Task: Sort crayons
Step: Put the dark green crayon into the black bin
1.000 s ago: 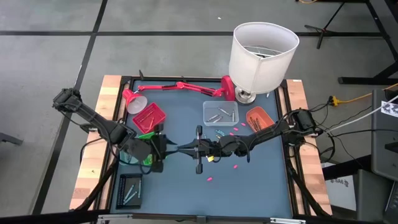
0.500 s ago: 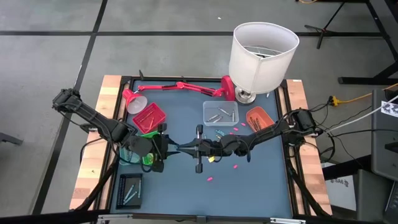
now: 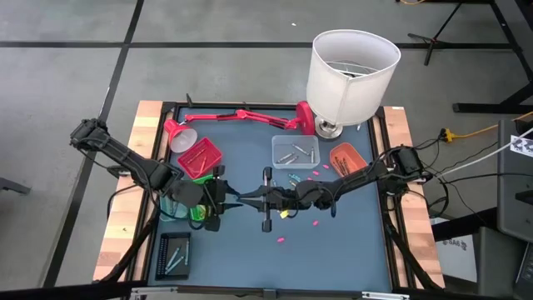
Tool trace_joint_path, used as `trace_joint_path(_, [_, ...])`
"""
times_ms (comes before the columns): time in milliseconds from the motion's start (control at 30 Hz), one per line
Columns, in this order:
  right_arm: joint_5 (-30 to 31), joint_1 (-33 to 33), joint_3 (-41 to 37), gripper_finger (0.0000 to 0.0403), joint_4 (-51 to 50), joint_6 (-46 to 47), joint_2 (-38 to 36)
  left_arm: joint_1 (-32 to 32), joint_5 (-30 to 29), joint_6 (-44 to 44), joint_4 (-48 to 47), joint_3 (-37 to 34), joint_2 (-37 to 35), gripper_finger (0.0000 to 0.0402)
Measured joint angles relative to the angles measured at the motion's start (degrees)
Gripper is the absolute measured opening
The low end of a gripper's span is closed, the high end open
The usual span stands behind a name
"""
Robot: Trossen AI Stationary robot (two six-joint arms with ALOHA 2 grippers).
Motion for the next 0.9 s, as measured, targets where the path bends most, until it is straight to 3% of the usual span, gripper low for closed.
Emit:
trace_joint_path(233, [0.0,0.0,0.0,0.0012,0.0,-0.1,0.0,0.0,0.0,0.0,1.2,0.0,0.0,0.0109])
trace_joint_path(567, [-0.2,0.0,0.0,0.0012,-0.3,0.1,0.0,0.4,-0.2,0.0,0.6,0.0,0.0,0.0013])
trace_joint_path(667, [-0.2,0.0,0.0,0.0015,-0.5,0.9,0.0,0.4,-0.2,0.0,0.4,0.0,0.0,0.0007])
trace_joint_path(900, [-0.2,0.1,0.0,0.0087,-2.2,1.1,0.0,0.4,-0.2,-0.1,-0.1,0.0,0.0,0.0016])
